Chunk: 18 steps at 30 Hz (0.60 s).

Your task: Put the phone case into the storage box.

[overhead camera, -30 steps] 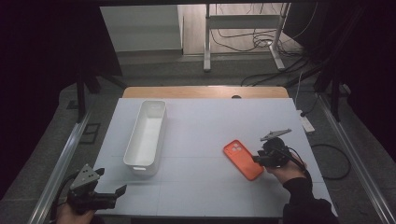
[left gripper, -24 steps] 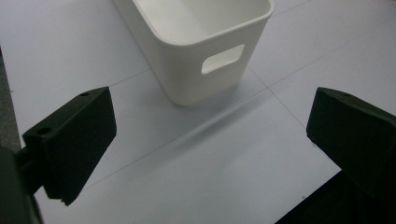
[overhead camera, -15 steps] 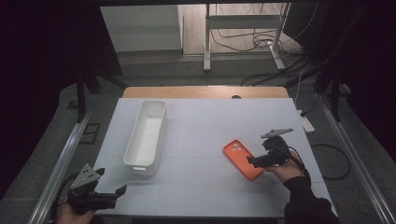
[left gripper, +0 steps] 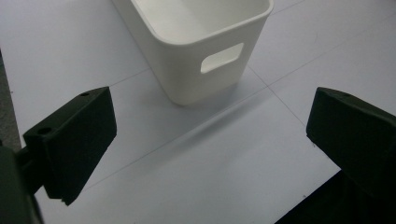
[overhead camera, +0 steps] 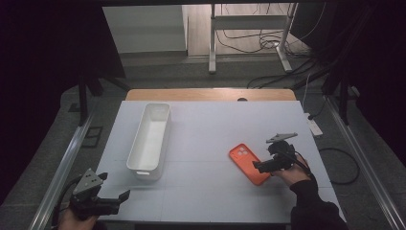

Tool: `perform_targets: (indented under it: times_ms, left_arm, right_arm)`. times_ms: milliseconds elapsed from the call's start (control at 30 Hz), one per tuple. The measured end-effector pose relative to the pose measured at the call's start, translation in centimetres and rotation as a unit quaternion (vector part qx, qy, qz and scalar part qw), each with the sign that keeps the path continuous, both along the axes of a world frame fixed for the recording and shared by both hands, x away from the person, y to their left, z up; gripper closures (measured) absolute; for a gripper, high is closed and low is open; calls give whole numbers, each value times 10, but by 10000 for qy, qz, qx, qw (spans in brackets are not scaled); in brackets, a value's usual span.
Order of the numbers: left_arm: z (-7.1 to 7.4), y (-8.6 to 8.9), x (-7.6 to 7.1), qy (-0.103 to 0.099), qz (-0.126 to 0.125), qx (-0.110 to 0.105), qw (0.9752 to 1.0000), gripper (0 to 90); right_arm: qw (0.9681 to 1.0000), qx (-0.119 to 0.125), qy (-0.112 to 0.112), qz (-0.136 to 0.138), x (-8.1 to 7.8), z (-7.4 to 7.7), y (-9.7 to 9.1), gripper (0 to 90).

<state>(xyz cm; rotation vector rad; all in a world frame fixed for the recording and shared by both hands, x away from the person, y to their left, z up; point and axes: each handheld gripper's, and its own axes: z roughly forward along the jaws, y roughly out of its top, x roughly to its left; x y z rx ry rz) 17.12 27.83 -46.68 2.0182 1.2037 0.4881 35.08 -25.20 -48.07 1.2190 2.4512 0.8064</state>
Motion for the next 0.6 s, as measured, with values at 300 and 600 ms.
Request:
perform_targets:
  times_ms: [300, 600]
  left_arm:
    - [0, -1, 0, 1, -22, 19, 10000, 24]
    - [0, -1, 0, 6, -34, 32, 10000, 25]
  right_arm:
    - [9994, -149, 312, -10, 7, -19, -3, 0]
    - [9984, -288, 477, 48, 10, -31, -3, 0]
